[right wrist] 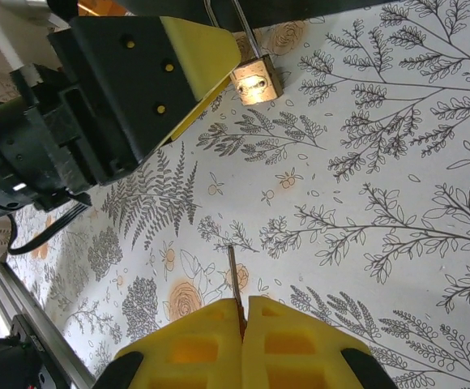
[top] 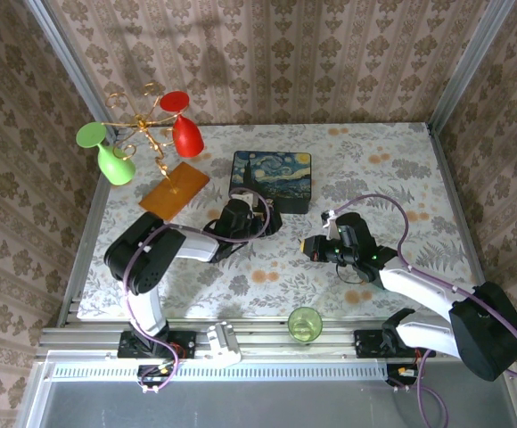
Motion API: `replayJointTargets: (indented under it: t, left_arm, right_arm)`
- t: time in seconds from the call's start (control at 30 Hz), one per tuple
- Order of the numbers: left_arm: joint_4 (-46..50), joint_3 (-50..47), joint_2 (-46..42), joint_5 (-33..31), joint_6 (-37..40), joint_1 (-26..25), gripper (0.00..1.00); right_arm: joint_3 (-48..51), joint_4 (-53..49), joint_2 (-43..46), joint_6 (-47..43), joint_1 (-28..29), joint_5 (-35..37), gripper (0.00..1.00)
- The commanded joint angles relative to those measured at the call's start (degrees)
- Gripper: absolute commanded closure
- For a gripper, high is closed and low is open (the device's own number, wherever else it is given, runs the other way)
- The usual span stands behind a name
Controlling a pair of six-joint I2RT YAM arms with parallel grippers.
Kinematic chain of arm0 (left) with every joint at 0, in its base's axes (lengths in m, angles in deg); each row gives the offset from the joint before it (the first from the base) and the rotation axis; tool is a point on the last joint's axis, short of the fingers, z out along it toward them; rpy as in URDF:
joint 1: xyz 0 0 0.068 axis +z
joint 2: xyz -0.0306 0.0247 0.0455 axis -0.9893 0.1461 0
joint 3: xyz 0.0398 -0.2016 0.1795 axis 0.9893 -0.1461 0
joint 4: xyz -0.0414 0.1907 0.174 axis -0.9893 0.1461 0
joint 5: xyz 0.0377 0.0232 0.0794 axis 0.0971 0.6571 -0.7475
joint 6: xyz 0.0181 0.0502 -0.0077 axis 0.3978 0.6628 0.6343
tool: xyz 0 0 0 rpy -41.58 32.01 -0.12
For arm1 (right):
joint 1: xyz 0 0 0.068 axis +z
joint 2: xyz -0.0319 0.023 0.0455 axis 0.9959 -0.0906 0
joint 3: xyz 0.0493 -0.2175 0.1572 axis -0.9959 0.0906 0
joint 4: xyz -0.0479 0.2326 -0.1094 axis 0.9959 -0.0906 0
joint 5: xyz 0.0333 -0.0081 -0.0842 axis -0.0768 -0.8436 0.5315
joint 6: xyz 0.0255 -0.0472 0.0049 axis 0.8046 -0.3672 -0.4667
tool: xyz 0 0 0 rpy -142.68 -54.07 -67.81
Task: Unlock the padlock with the key
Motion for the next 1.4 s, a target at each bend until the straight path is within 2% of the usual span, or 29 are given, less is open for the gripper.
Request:
replayJointTargets:
  t: [0.0,0.1,0.23,0.53,0.8,1.0,1.1,1.27,1.37]
  left_arm:
    - [-2.45,0.76,0.67,-1.12,0.26,0.21,0.23]
    - [-1.61,2.1,2.21,-0.32,2.28,0.26,0.24]
    - [-3.11,3.2,4.53,1.75,2.13,0.23,0.32]
    - [-3.97,3.33,6.18,1.0,0.22,-0.41,0.46]
    - [-4.14,2.66,5.9,-0.45,-1.26,-0.39,0.64]
    - [-2.75,3.55,5.99,0.78,-3.01,-0.47,0.78]
    - [-3.15,3.72,5.61,1.39,-5.99,-0.45,0.82]
    - [-4.88,3.37,4.07,2.13,-9.2,-0.49,0.9]
    - [-6.83,3.37,3.82,3.02,-11.41,-0.49,0.92]
  right_arm:
    - [0.66,0.84,1.06,-0.68,-0.32,0.37,1.0]
    - [0.65,0.99,1.02,-0.79,-0.37,0.32,1.0]
    - [0.66,1.48,0.41,-0.8,-0.46,0.48,1.0]
    - [1.1,1.99,-0.08,-0.57,-0.65,0.43,1.0]
    - [1.34,3.68,-1.71,0.2,-0.65,1.03,1.0]
    - [-0.98,4.82,-8.11,3.5,-0.91,1.85,1.0]
    - [-1.12,10.62,-12.01,7.34,-1.87,-2.14,1.0]
    - [-0.96,25.55,-22.44,12.77,-6.62,-15.55,1.0]
    - [-2.88,28.9,-27.11,12.31,-8.37,-23.84,1.0]
